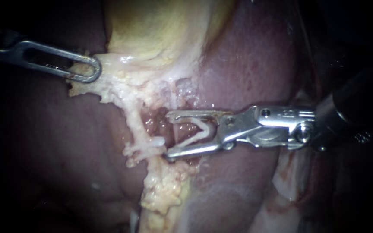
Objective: Clipping third clip left tube
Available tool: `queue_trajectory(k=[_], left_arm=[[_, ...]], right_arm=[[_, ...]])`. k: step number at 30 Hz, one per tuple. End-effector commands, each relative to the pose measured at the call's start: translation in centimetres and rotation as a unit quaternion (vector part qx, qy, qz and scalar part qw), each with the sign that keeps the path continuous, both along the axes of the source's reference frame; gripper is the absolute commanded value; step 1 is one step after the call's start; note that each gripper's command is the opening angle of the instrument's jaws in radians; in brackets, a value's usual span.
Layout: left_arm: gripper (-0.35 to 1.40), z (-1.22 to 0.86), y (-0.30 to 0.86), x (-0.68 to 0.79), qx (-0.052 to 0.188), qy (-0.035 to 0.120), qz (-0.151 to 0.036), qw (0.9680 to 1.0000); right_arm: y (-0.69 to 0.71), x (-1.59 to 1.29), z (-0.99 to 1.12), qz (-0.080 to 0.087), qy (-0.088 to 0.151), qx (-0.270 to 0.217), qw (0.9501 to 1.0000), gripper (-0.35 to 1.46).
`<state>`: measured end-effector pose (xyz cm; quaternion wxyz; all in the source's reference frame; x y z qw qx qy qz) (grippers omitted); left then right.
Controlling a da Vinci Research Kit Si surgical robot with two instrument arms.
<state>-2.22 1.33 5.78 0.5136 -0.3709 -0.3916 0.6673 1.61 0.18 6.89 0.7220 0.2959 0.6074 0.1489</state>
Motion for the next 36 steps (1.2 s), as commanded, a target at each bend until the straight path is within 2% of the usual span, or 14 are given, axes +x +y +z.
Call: queue_trajectory(k=[1,5,11,17,23,29,36], left_arm=[[-0.35,0.0,0.0,0.0,0.0,0.0,0.0,1.0],[-0.35,0.01,-0.01,-0.01,-0.001,0.0,0.0,1.0],[-0.35,0.02,-0.02,-0.01,-0.002,0.001,-0.001,1.0],[-0.35,0.02,-0.02,-0.01,-0.001,0.001,0.0,1.0],[-0.35,0.02,-0.03,-0.01,-0.001,0.001,0.0,1.0],[-0.35,0.03,-0.03,-0.01,-0.002,0.001,0.0,1.0],[-0.35,0.04,-0.04,-0.03,-0.001,0.0,0.0,1.0]], right_arm=[[0.0,0.0,0.06,0.002,0.0,0.005,1.0,0.49],[0.01,0.0,0.27,0.005,0.001,0.01,0.9999,0.49],[0.08,-0.02,0.41,0.002,0.008,0.016,0.9998,0.49],[0.11,0.06,0.44,-0.011,0.038,0.022,0.999,0.49],[0.14,0.34,0.45,-0.015,0.067,0.033,0.9971,0.49],[0.14,0.57,0.44,-0.024,0.085,0.037,0.9954,0.48],[0.13,0.75,0.41,-0.018,0.093,0.046,0.9945,0.48]])
